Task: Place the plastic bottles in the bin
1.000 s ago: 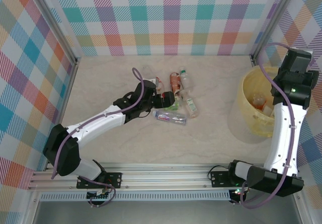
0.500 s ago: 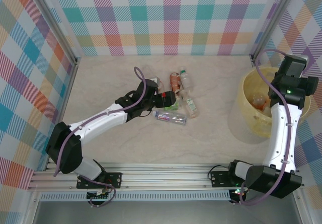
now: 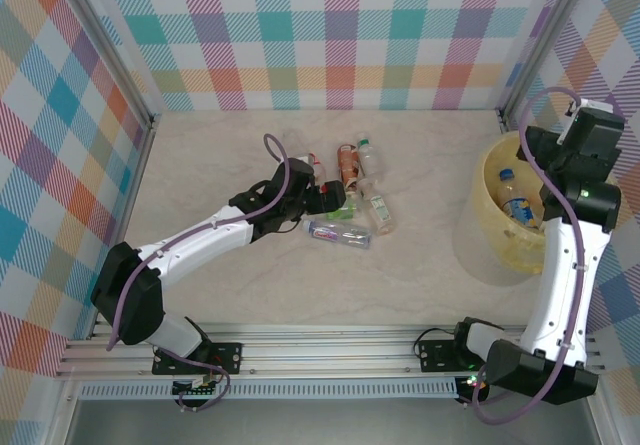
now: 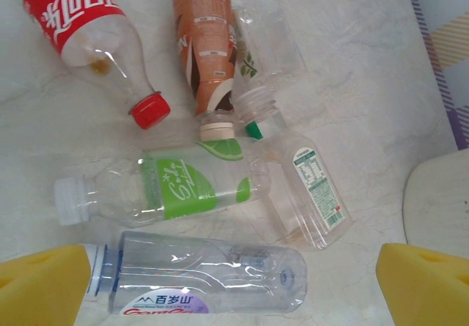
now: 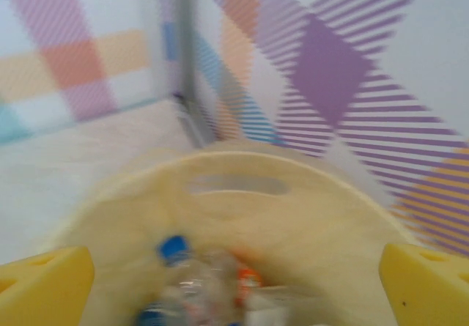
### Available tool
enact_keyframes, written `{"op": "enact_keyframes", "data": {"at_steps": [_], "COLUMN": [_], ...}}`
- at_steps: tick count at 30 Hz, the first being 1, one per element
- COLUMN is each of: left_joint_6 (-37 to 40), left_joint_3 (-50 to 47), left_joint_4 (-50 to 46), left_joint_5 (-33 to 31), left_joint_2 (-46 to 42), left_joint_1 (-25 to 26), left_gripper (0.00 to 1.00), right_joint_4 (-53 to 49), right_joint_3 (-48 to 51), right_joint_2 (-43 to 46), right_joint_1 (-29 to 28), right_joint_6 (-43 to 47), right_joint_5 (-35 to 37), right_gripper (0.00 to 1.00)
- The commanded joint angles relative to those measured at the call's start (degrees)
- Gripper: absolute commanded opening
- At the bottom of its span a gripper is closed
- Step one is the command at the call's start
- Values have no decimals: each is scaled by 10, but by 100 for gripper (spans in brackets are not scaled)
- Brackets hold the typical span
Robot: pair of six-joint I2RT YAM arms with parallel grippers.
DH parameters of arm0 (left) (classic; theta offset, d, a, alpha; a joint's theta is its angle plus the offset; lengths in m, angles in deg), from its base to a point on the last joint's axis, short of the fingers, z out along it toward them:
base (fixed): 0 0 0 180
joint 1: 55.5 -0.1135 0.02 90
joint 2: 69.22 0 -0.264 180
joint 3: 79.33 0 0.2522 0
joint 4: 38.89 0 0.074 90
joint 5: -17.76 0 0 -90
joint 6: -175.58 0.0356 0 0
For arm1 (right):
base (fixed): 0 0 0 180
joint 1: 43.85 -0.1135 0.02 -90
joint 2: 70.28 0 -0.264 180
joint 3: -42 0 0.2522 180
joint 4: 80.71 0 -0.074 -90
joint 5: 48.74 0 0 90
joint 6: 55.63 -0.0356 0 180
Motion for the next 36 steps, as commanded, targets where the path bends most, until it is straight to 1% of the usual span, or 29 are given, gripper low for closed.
{"op": "enact_keyframes", "data": {"at_steps": [1, 4, 6, 7, 9, 12, 14, 17, 19, 21, 24, 26, 28, 29, 31, 34, 35, 36], "left_joint_6": [-17, -27, -34, -38, -42, -52, -58, -65, -69, -71, -77, -81, -87, -88, -94, -99, -101, -102], "left_joint_3": [8, 7, 6, 4, 1, -6, -11, -17, -21, -25, -31, -36, -40, -42, -45, -45, -46, -48], "left_joint_4": [-16, -41, -49, -51, -55, -55, -56, -59, -60, -62, -66, -70, -74, -74, -78, -83, -85, -85], "left_joint_5": [-32, -48, -57, -62, -67, -74, -78, -84, -87, -89, -95, -101, -106, -106, -108, -109, -109, -109], "left_joint_2": [-3, -2, -2, -2, -2, -4, -6, -9, -12, -15, -20, -24, -26, -26, -25, -24, -23, -23], "left_joint_1": [3, 4, 3, 3, 2, 1, 0, -2, -2, -3, -4, -5, -6, -6, -7, -9, -9, -9], "left_gripper": [100, 100, 100, 100, 100, 100, 100, 100, 100, 100, 100, 100, 100, 100, 100, 100, 100, 100], "right_joint_4": [58, 126, 155, 162, 162, 150, 142, 144, 136, 122, 102, 95, 92, 92, 85, 55, 50, 48], "right_joint_3": [12, 43, 50, 50, 45, 38, 36, 42, 42, 40, 42, 54, 69, 77, 85, 86, 91, 98], "right_joint_2": [41, 60, 56, 51, 42, 27, 10, -22, -47, -75, -119, -143, -165, -174, -204, -249, -263, -272], "right_joint_1": [-7, -10, -20, -32, -71, -157, -204, -263, -303, -345, -398, -416, -420, -420, -421, -422, -423, -423], "right_joint_6": [-92, -155, -189, -195, -187, -148, -131, -132, -116, -95, -85, -97, -129, -140, -142, -136, -134, -133], "right_joint_5": [-196, -335, -409, -439, -461, -436, -423, -392, -369, -321, -213, -145, -105, -102, -129, -127, -121, -115], "right_gripper": [100, 100, 100, 100, 100, 100, 100, 100, 100, 100, 100, 100, 100, 100, 99, 95, 93, 86]}}
